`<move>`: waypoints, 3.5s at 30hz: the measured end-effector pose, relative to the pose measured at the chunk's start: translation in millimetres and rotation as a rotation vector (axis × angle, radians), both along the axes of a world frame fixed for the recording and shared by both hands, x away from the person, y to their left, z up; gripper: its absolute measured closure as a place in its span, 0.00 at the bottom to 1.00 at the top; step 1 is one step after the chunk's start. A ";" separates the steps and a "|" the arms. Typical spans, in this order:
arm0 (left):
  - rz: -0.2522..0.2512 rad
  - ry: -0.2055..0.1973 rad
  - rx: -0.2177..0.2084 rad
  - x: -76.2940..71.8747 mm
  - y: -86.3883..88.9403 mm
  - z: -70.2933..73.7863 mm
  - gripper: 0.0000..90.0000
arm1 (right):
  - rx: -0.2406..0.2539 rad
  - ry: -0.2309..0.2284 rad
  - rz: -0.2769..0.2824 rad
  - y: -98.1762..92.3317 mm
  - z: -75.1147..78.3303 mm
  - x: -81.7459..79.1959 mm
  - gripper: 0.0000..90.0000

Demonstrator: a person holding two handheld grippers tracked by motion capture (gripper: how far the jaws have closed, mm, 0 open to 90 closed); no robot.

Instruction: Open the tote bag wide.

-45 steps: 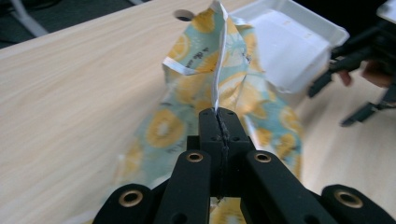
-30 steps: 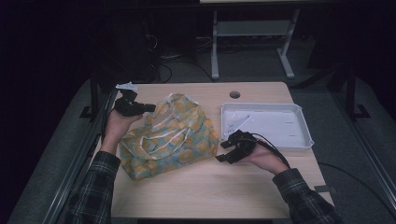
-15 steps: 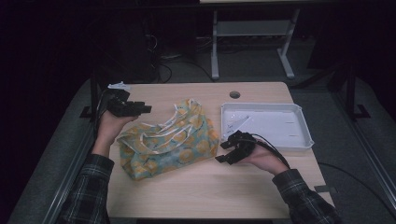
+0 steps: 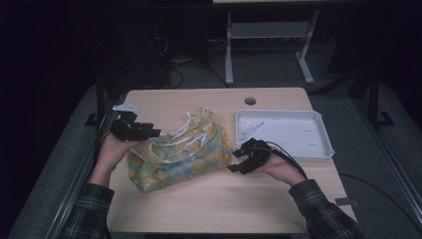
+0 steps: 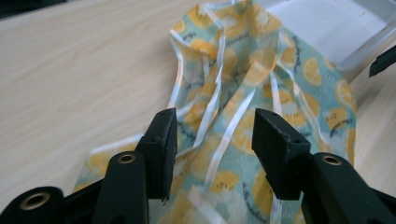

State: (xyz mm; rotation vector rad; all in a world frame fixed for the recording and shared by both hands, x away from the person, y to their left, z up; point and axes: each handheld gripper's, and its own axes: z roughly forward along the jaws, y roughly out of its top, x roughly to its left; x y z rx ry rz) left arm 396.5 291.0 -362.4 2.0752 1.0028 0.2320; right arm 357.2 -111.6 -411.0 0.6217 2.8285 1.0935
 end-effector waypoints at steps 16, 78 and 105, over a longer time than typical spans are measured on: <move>0.034 0.073 0.136 -9.6 9.6 -33.4 0.68 | 0.018 -0.029 -0.015 3.5 10.4 6.3 0.42; -0.105 0.049 -0.098 -87.0 11.9 -8.0 0.99 | 0.044 -0.194 -0.024 41.9 33.7 44.5 0.99; -0.176 0.087 -0.074 -114.4 -8.1 -27.7 0.99 | 0.013 -0.117 0.019 17.6 17.6 7.1 0.99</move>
